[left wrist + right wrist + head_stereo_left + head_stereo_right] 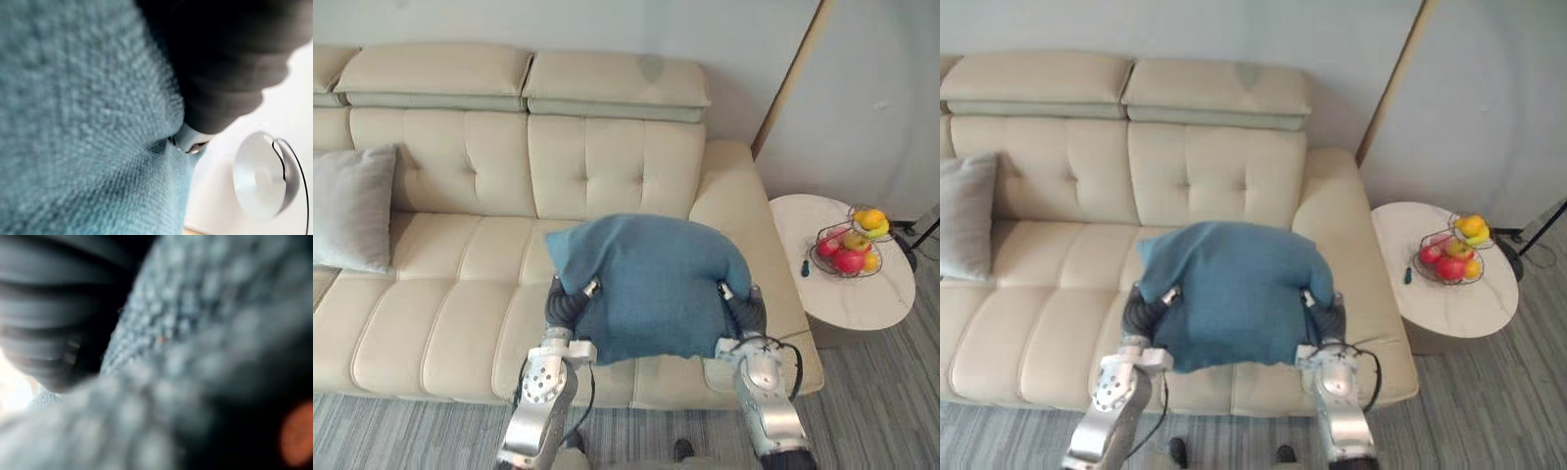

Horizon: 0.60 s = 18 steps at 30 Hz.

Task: Pick up cushions and gather them together orderly.

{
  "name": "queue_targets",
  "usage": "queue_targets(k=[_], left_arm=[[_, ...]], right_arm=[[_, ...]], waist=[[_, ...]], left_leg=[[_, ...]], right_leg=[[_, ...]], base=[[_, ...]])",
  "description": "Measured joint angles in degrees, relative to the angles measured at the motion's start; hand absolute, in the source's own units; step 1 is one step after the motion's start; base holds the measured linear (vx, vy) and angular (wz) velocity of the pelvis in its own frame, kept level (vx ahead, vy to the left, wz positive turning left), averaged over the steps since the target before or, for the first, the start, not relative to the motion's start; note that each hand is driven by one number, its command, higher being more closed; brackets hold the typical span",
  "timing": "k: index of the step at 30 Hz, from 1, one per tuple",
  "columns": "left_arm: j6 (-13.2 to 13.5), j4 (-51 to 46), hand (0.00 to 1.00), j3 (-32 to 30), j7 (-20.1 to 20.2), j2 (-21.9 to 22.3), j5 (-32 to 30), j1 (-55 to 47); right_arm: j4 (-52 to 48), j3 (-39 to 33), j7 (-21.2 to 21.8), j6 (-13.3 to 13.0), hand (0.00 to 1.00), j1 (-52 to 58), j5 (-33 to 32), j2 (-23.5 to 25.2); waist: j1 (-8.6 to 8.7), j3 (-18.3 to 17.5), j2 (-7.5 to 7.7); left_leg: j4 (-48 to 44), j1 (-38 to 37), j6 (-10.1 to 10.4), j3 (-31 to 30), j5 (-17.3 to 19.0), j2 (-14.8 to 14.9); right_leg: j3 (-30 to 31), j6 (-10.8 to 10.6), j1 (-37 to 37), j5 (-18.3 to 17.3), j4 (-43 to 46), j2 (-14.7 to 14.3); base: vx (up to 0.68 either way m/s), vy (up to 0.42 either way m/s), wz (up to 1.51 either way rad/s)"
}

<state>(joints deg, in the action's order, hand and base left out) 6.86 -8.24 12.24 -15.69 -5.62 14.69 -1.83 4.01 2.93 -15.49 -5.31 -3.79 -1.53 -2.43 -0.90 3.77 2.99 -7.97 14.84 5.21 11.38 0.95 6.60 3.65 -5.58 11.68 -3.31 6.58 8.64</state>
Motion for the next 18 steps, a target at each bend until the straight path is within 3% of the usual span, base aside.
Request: queue_targets(k=[3, 7, 9, 11, 14, 15, 16, 18], left_arm=[[0.10, 1.28, 1.00, -1.81, -3.22, -0.85, -0.08, 9.32], [0.13, 12.71, 1.00, -1.61, -8.18, -7.65, -0.10, 32.58], [0.21, 18.63, 1.00, -1.67, -9.79, -10.61, -0.09, 44.12], [0.62, 26.52, 1.00, -1.90, -10.75, -13.51, -0.07, 58.11], [1.53, 36.62, 1.00, -2.34, -11.62, -15.12, -0.11, 72.38], [1.65, 40.18, 0.00, -2.32, -11.66, -15.95, -0.15, 76.90], [1.65, 41.13, 0.00, -2.34, -11.71, -16.16, -0.14, 77.96], [1.67, 44.44, 0.00, -2.46, -12.69, -17.54, -1.18, 82.41]], right_arm=[[2.04, -0.10, -2.97, 0.29, 1.00, -9.29, 0.45, -0.02], [8.68, -3.52, -8.38, 1.37, 1.00, -26.89, 0.45, -0.63], [13.14, -5.48, -10.61, 1.38, 1.00, -37.13, 0.45, -2.00], [19.81, -8.19, -12.92, 1.42, 1.00, -50.69, 0.79, -4.10], [26.68, -11.41, -15.88, 1.41, 1.00, -64.11, 1.71, -5.93], [28.76, -11.86, -17.60, 1.42, 1.00, -68.14, 2.55, -6.25], [29.18, -11.89, -18.03, 1.42, 0.00, -69.00, 2.89, -6.29], [31.87, -12.24, -20.54, 1.46, 0.00, -73.68, 4.01, -6.67]], waist=[[-0.48, 2.84, -0.51], [-1.90, 6.17, -1.24], [-1.96, 7.70, -2.04], [-1.91, 12.16, -3.05], [-1.20, 15.87, -4.49], [-1.01, 16.27, -4.73], [-1.03, 16.27, -4.72], [-0.91, 17.62, -5.15]], left_leg=[[0.00, 4.97, -0.43, 0.04, -1.75, -0.04], [4.24, 10.24, -0.75, -0.20, -6.49, -0.33], [7.82, 12.43, -0.86, -0.79, -9.91, -0.52], [12.12, 12.65, -1.04, -1.46, -13.74, -0.66], [13.86, 15.05, -1.27, -3.75, -15.89, -0.97], [13.85, 16.86, -1.26, -4.40, -16.24, -1.14], [13.85, 17.32, -1.29, -4.46, -16.26, -1.17], [13.85, 18.80, -1.24, -5.61, -16.33, -1.42]], right_leg=[[0.24, -0.06, 6.04, 0.75, 2.02, -0.04], [0.28, -0.97, 13.06, 3.26, 1.92, -0.13], [0.09, -1.09, 15.97, 5.10, 0.64, -0.44], [-0.66, -1.38, 16.52, 7.55, -2.07, -0.65], [-2.64, -1.61, 17.13, 9.75, -5.18, -0.46], [-3.13, -1.70, 18.05, 10.46, -6.50, -0.33], [-3.21, -1.67, 18.35, 10.71, -6.85, -0.31], [-3.73, -1.76, 18.42, 11.58, -9.00, -0.07]], base=[[-0.17, 0.004, -0.01], [-0.17, 0.001, 0.03], [-0.12, -0.005, 0.10], [-0.08, 0.008, 0.12], [-0.05, 0.027, 0.24], [-0.01, 0.028, 0.17], [0.01, 0.018, 0.11], [0.02, 0.015, 0.12]])
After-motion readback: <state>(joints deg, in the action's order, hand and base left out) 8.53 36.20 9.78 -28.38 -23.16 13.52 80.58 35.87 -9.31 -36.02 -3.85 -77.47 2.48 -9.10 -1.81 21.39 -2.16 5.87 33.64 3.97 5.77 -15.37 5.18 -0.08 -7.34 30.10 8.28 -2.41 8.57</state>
